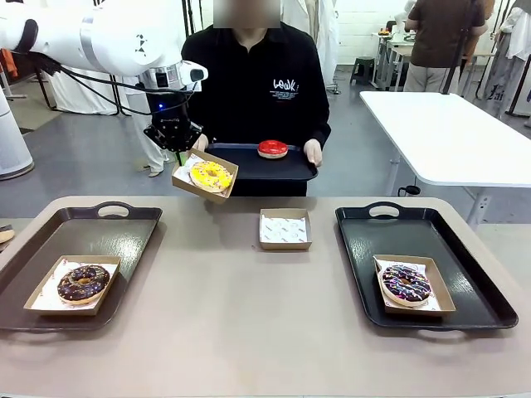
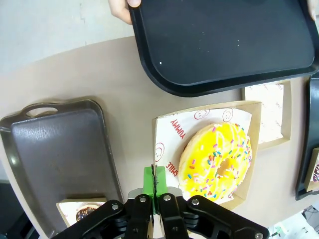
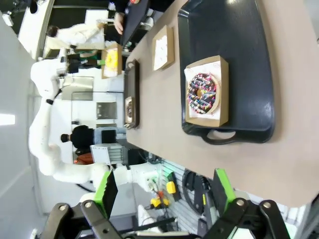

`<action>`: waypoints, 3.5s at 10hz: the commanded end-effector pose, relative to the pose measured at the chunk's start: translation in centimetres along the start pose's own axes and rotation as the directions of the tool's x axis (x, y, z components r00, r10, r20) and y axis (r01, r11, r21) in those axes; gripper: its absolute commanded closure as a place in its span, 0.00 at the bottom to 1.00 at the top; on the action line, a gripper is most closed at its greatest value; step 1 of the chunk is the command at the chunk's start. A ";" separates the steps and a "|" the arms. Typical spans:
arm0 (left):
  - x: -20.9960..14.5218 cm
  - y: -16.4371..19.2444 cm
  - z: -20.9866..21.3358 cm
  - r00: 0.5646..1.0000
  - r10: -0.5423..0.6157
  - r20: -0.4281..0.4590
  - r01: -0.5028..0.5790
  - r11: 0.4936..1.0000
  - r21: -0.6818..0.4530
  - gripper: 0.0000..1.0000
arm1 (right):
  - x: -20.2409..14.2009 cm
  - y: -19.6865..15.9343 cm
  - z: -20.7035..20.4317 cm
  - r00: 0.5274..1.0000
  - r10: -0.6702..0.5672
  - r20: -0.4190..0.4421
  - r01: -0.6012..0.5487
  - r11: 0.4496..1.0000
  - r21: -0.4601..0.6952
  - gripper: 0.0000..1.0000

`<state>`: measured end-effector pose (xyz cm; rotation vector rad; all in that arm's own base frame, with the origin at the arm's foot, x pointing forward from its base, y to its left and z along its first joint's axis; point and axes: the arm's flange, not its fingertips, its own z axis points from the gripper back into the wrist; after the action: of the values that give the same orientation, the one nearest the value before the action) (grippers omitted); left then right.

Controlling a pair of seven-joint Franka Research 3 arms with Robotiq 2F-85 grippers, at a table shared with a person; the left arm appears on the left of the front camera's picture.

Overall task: Individually package the donuts and arrange them on the tray.
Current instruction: Place the picked Paper togo box on the Handle tray while simultaneously picking up another Paper togo box from the table with the other hand.

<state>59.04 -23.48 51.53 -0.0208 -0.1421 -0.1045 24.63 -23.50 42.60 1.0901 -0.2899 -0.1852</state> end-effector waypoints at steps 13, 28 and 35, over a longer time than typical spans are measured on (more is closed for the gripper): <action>-6.5 20.6 2.4 0.966 0.245 -0.078 -0.244 0.970 0.019 0.99 | 4.9 17.5 -28.4 0.985 0.092 -0.147 -0.157 0.831 -0.533 0.00; -3.6 26.0 -0.3 0.980 0.199 -0.009 -0.198 0.979 0.055 0.99 | 9.3 21.7 -38.1 0.979 0.044 -0.199 -0.173 0.699 -0.694 0.00; -4.7 26.9 -6.4 0.996 0.082 -0.032 -0.081 0.996 0.032 0.99 | 14.2 20.8 -49.8 0.955 0.084 -0.286 -0.282 0.566 -0.775 0.00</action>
<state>58.58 3.07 44.60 0.0220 -0.0924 0.0001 53.25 23.02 41.42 0.1520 -0.0737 -0.0018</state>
